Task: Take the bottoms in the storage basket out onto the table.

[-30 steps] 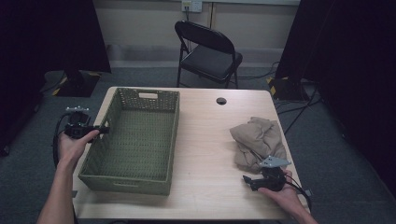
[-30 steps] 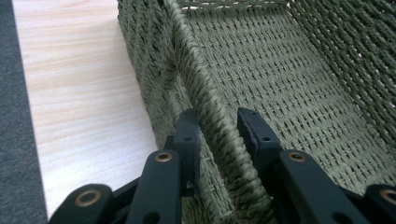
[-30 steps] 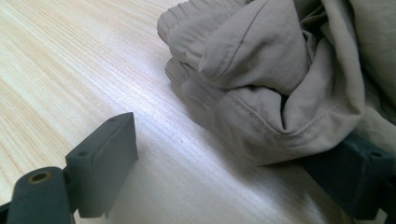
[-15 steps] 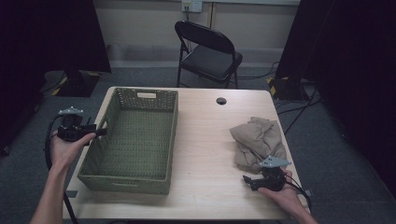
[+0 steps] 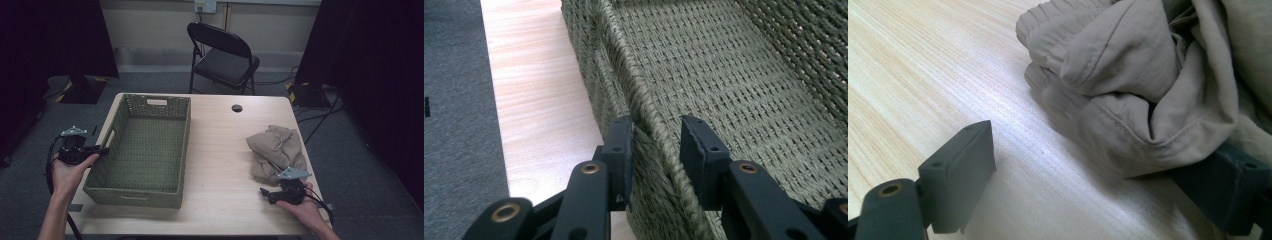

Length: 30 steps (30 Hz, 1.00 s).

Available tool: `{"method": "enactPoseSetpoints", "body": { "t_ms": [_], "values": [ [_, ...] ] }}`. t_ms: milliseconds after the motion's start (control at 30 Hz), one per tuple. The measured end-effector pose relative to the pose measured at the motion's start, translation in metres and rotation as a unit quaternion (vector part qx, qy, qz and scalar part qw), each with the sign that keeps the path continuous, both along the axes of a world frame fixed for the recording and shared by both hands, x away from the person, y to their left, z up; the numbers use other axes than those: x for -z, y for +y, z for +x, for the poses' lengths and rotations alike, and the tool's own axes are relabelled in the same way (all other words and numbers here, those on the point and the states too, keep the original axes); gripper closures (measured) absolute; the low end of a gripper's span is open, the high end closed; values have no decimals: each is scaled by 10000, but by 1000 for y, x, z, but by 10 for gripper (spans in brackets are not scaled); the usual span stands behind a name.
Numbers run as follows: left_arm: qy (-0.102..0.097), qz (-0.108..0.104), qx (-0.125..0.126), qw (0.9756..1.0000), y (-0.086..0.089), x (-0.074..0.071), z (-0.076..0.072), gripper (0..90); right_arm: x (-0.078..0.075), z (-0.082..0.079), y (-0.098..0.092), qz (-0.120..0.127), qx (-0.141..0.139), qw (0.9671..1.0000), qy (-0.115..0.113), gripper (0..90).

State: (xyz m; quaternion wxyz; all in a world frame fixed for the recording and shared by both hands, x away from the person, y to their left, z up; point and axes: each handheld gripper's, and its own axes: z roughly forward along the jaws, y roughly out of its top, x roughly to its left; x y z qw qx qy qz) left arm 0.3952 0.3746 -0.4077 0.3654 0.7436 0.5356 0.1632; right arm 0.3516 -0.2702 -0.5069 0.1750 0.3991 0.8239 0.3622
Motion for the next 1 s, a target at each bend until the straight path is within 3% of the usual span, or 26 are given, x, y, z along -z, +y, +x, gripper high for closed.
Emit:
{"method": "enactPoseSetpoints", "body": {
  "t_ms": [300,667,1000],
  "values": [
    [24,-120,-100,9999,4,1,1,684,0,0,0,1,0,10000,1,121],
    [2,-396,-331,9987,31,3,-1,680,0,0,0,1,0,10000,1,122],
    [83,-401,-412,9983,50,3,5,679,0,0,0,1,1,10000,1,121]
  ]
}}
